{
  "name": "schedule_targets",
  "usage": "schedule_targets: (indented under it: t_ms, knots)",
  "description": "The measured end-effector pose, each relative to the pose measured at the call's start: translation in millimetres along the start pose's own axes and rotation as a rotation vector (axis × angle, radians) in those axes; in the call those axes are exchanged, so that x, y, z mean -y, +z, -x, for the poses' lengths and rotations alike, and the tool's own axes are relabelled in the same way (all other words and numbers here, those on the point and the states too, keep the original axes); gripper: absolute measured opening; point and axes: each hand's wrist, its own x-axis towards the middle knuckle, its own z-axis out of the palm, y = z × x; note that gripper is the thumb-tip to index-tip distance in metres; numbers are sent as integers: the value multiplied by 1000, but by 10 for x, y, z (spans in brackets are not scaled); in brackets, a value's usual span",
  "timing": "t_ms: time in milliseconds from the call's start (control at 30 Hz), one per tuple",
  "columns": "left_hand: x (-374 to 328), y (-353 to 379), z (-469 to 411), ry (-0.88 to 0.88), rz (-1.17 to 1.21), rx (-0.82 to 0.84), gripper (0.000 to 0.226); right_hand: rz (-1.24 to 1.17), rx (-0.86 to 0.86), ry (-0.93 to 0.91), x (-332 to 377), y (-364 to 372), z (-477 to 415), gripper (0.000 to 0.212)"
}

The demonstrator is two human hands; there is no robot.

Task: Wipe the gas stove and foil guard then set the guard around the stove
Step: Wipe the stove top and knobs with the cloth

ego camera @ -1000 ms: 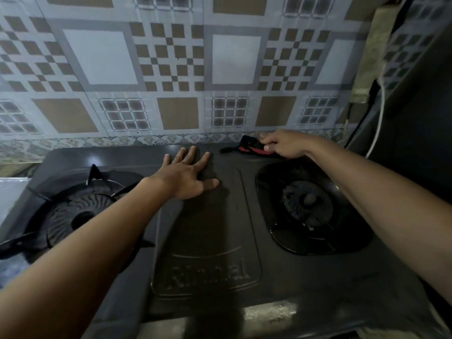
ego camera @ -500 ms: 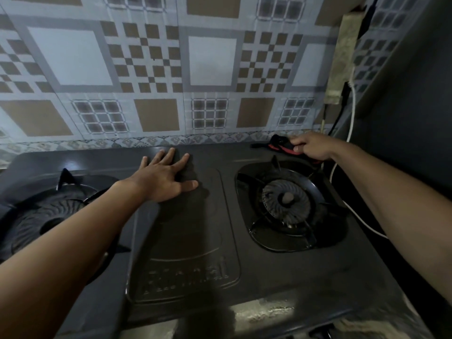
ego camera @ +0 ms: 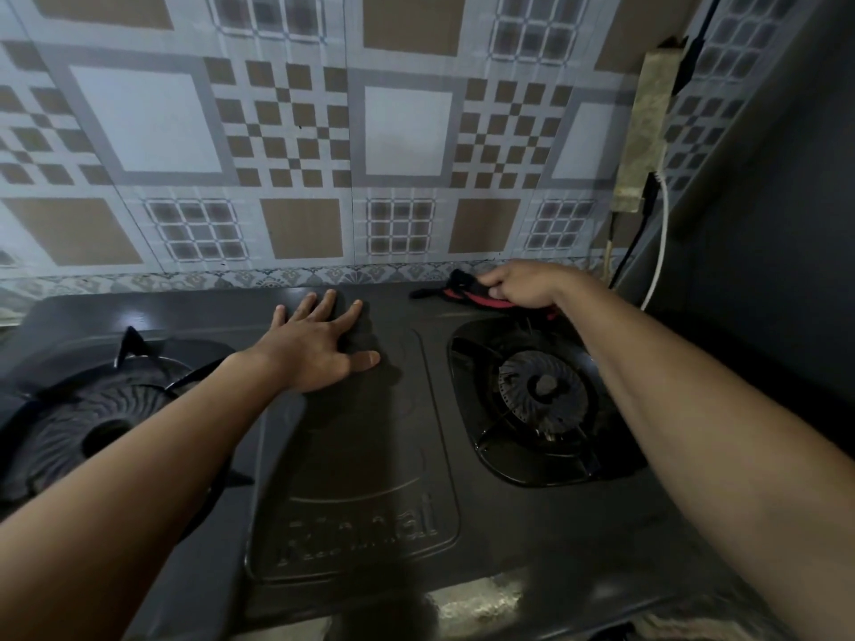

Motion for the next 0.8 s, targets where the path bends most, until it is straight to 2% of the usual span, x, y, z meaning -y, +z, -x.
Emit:
schedule_targets:
  t_ms: [133,233,400,633,800]
  knots:
    - [3,-16,1,-3,16,-2,89,68,60,-79,495,38,-150,49]
    - [12,-12,1,-1,25,-1,90,26,65,-93,617,116,-235,53]
    - [18,-12,9,5,11,-7,90,-27,14,-37,237,66,-111,48]
    - [31,-24,15,11,11,-7,92,-43,-106,210,-680,-41,153,45]
    - [34,-113,108,20,36,-46,93,-9,-76,265,-521,-31,145,48]
